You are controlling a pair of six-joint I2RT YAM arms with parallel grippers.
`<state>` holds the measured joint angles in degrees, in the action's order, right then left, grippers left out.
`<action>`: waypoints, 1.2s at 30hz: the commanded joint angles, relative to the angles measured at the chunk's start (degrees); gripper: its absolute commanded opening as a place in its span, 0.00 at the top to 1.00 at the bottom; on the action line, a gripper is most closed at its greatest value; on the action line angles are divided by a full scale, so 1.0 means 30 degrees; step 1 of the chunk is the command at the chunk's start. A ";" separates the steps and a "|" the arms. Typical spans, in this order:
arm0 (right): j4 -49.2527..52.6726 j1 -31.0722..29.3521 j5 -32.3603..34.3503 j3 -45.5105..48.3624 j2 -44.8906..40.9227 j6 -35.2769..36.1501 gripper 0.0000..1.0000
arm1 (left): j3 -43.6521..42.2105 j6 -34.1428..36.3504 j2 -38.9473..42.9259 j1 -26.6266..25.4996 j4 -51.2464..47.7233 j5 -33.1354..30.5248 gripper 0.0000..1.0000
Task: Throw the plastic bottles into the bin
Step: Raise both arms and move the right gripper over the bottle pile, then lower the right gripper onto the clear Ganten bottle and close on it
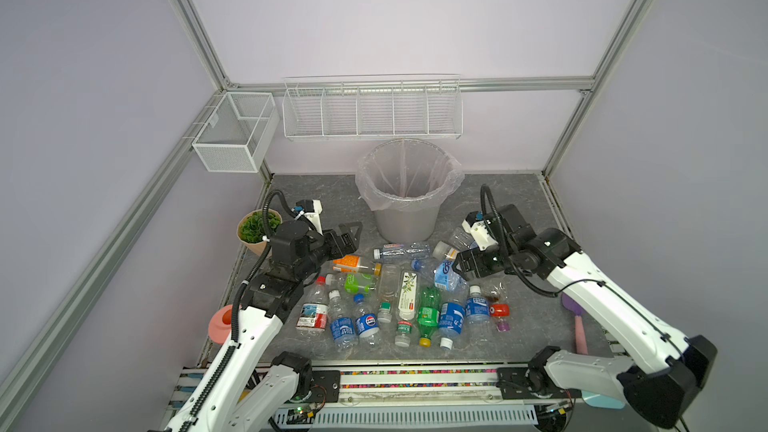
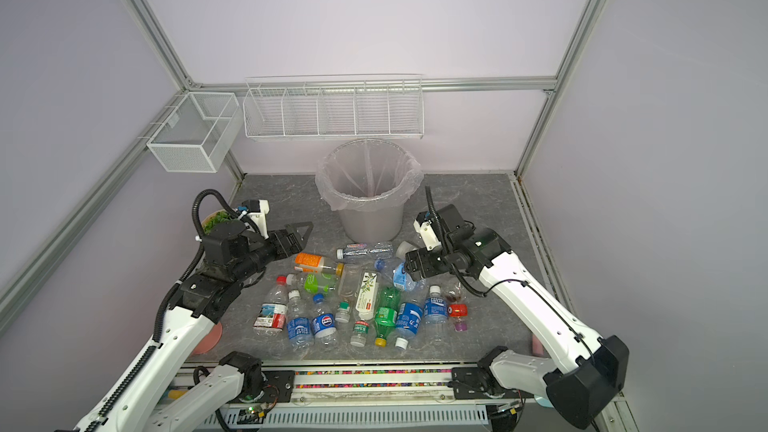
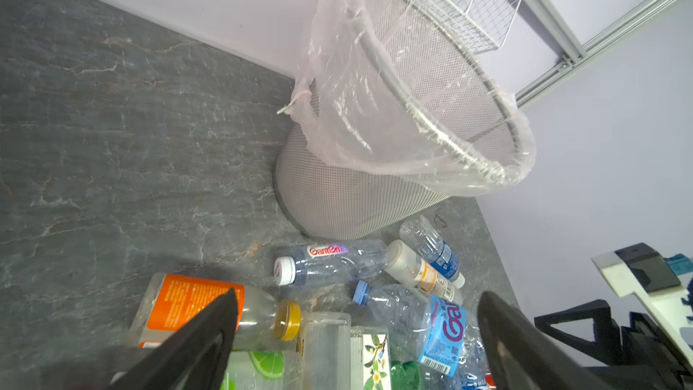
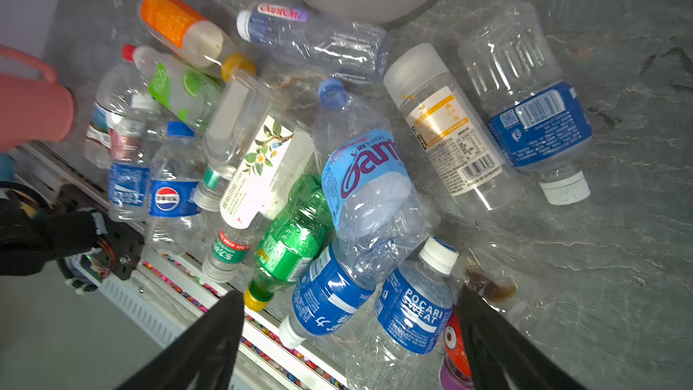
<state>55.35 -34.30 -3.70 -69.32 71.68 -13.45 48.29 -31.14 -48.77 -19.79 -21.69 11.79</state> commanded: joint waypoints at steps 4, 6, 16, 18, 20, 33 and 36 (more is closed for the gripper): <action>0.0480 -0.0860 0.1719 -0.0363 0.2328 0.1562 0.06 | -0.0752 0.0202 0.1027 -0.0040 -0.1743 0.0080 0.01; 0.0472 -0.1027 0.2026 -0.0617 0.3341 0.1917 0.03 | -0.0829 0.0243 0.1074 -0.0050 -0.2142 0.0064 0.01; -0.0023 -0.1134 0.2693 -0.1532 0.6079 0.2879 0.06 | -0.0783 0.1167 0.1190 -0.0038 -0.2598 -0.0428 0.01; -0.0023 -0.1145 0.3041 -0.1619 0.6488 0.3017 0.08 | -0.0712 0.1266 0.1063 -0.0034 -0.2675 -0.0414 0.01; -0.0001 -0.1180 0.3063 -0.1634 0.6705 0.3049 0.11 | -0.0766 0.1296 0.1051 -0.0053 -0.2671 -0.0415 0.01; -0.0973 -0.2084 0.2362 -0.1217 0.7005 0.2639 0.26 | -0.1129 0.1457 0.1419 -0.0051 -0.2733 -0.0704 0.01; -0.0802 -0.2469 0.2548 -0.1143 0.7212 0.2504 0.26 | -0.1213 0.1472 0.1547 -0.0046 -0.2821 -0.0755 0.01</action>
<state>52.71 -40.58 4.27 -73.23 92.23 -5.56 44.97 -27.70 -45.10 -19.79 -28.69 10.31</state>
